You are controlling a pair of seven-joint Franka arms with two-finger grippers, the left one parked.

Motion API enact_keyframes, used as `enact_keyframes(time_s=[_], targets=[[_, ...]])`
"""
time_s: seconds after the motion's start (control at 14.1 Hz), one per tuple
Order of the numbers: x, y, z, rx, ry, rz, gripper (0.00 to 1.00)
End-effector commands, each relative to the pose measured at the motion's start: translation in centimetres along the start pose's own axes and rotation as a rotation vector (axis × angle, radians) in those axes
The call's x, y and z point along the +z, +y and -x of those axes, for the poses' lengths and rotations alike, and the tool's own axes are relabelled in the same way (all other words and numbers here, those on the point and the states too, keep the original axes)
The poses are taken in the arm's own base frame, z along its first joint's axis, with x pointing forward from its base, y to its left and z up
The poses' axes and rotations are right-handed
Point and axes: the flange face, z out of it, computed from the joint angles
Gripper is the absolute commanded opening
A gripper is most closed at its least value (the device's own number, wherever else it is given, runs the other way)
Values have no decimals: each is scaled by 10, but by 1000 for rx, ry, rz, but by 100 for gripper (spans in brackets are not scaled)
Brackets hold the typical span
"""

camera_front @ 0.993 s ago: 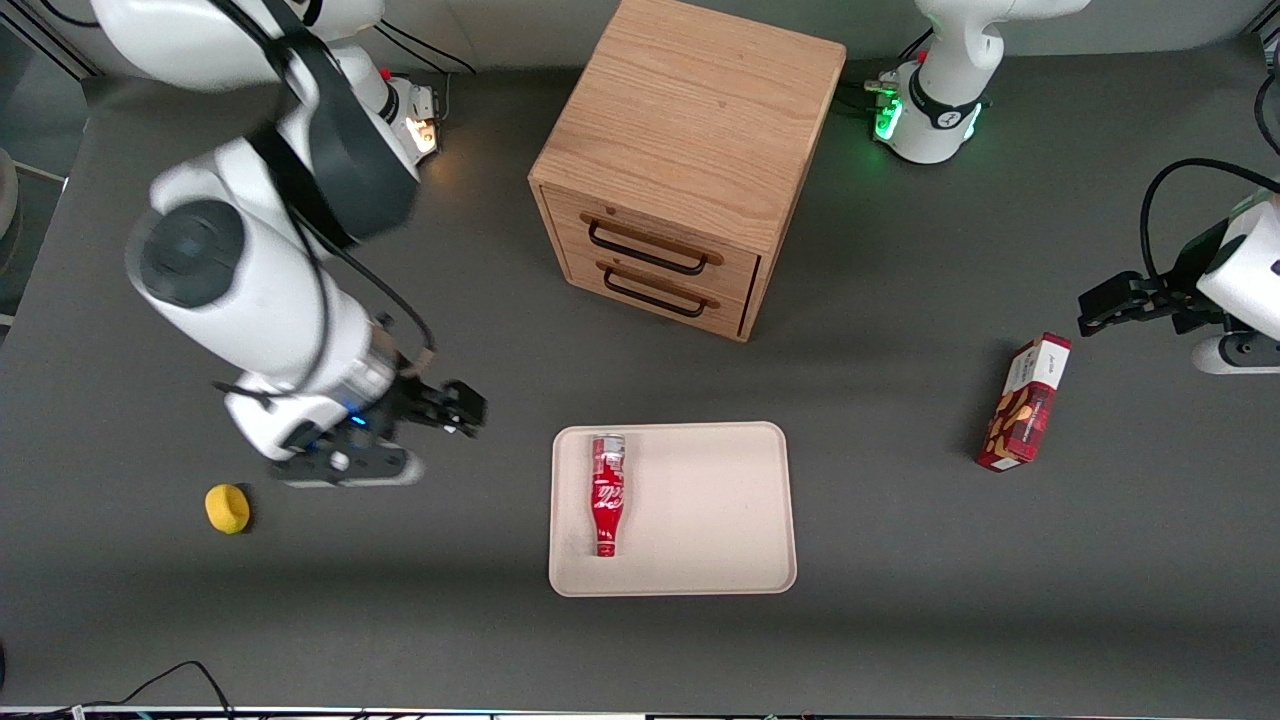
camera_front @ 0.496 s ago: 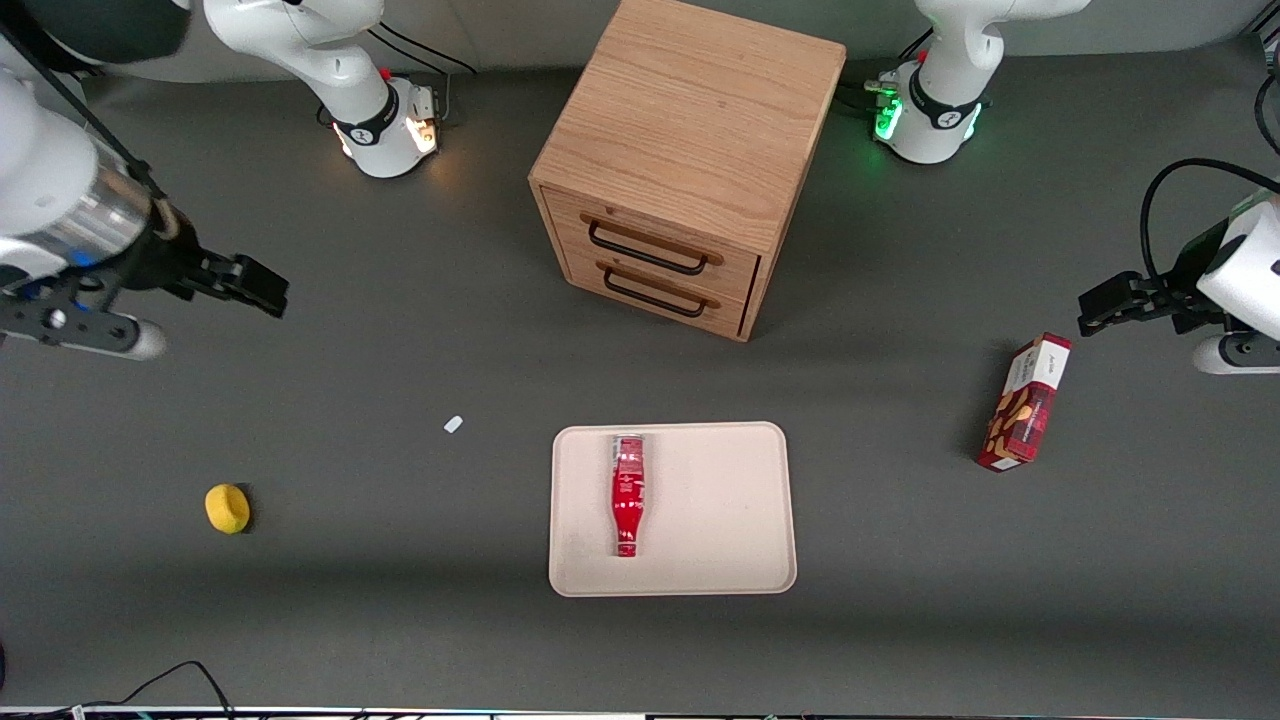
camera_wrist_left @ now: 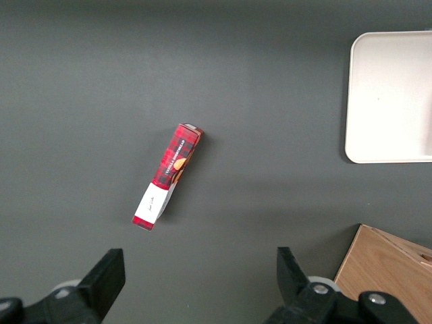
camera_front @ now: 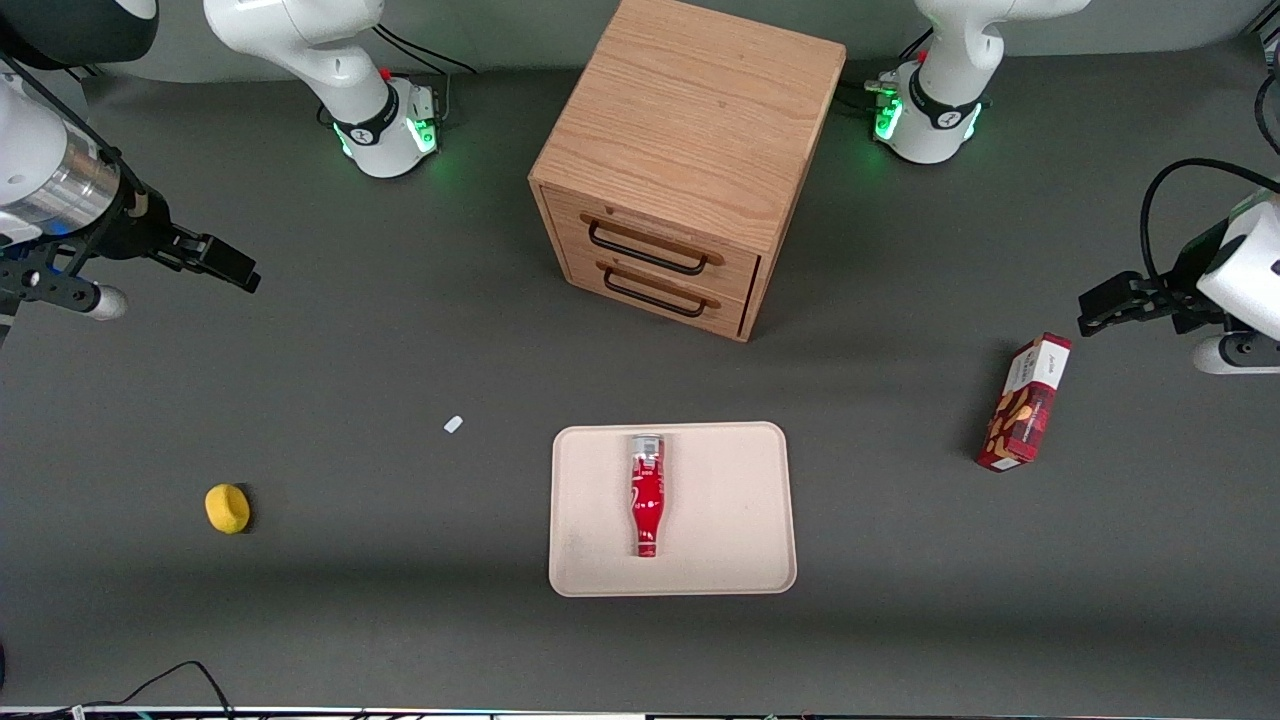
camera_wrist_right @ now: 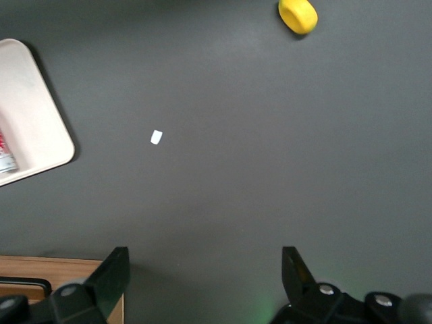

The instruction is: Place coke bottle on tray

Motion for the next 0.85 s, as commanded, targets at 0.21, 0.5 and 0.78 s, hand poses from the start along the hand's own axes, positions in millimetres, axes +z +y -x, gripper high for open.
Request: enact_keyframes(time_s=[0.21,0.5,0.78], targets=[[9,8,14,-13,-3,-25,100],[-6,5,8,-30,1,-22,100],[-14,11,0,-21,-4,-21,100]])
